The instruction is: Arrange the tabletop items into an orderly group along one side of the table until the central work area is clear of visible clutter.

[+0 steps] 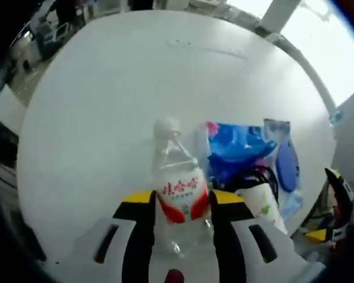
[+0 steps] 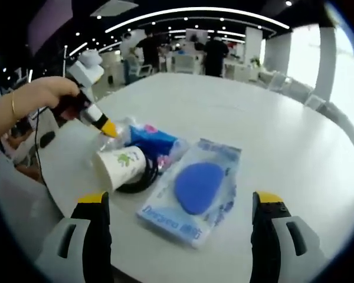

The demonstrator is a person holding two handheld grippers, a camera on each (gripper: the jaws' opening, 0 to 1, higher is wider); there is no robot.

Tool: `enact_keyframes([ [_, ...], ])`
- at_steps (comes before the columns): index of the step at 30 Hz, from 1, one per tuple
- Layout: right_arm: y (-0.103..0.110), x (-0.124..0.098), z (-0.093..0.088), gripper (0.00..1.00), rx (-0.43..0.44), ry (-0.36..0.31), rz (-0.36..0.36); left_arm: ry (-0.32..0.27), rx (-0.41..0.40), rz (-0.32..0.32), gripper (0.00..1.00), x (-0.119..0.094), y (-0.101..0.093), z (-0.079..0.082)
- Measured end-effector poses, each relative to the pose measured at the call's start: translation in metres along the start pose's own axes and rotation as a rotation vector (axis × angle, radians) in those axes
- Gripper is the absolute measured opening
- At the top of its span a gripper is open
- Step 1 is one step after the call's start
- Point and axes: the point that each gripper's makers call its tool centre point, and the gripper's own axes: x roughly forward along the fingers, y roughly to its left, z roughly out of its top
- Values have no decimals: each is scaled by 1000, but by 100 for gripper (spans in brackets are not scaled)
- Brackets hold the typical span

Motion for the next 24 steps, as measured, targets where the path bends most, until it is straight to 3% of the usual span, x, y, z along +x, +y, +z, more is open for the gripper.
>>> enact_keyframes([
  [9,6,1,-1,99,22,4,29,38,-31,18,35,7,0,-2],
  [14,9,1,-2,99,-25,11,26,65,-66,23,36,11,1,-4],
  [24,6,0,-4,99,15,19,28,100,-72,23,36,15,1,-4],
])
